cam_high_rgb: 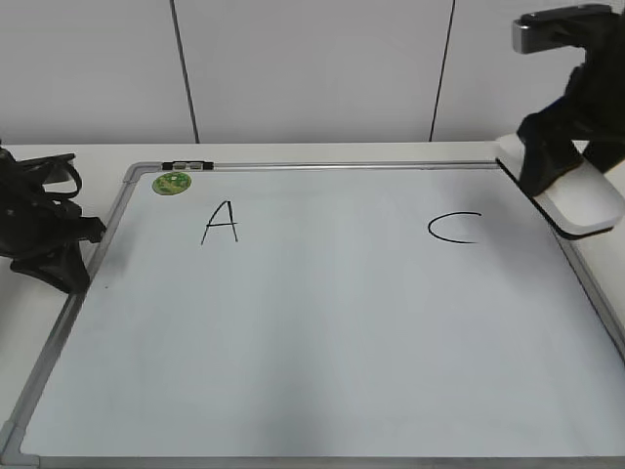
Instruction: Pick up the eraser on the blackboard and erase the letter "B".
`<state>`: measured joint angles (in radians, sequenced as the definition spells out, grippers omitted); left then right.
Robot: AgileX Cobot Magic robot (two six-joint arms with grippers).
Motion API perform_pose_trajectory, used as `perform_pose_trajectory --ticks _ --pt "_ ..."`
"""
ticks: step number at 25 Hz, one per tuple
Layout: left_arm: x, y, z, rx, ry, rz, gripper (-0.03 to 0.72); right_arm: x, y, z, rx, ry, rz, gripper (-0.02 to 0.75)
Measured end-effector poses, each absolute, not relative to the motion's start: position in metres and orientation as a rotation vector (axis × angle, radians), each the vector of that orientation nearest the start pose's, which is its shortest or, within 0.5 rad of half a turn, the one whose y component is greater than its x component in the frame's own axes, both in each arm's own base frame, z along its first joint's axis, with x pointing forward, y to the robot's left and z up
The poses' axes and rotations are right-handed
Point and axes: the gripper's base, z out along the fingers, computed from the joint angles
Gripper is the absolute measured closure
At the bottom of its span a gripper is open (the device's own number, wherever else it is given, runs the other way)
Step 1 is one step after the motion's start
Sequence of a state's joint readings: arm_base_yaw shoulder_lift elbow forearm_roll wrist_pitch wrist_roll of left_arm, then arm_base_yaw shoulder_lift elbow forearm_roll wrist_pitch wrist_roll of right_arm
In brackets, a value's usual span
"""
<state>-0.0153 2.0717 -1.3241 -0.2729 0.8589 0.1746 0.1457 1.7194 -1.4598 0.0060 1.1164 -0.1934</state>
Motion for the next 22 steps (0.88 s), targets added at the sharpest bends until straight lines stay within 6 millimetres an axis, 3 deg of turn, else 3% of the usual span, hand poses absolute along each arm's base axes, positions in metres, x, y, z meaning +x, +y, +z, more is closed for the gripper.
perform_pose_trajectory --ticks 6,22 --pt "0.386 -0.025 0.127 0.028 3.061 -0.317 0.63 0.345 0.017 0.253 -0.297 2.875 -0.005 0.183" --pt "0.387 -0.024 0.127 0.031 3.051 -0.312 0.62 0.363 0.014 0.209 -0.14 2.915 0.01 0.184"
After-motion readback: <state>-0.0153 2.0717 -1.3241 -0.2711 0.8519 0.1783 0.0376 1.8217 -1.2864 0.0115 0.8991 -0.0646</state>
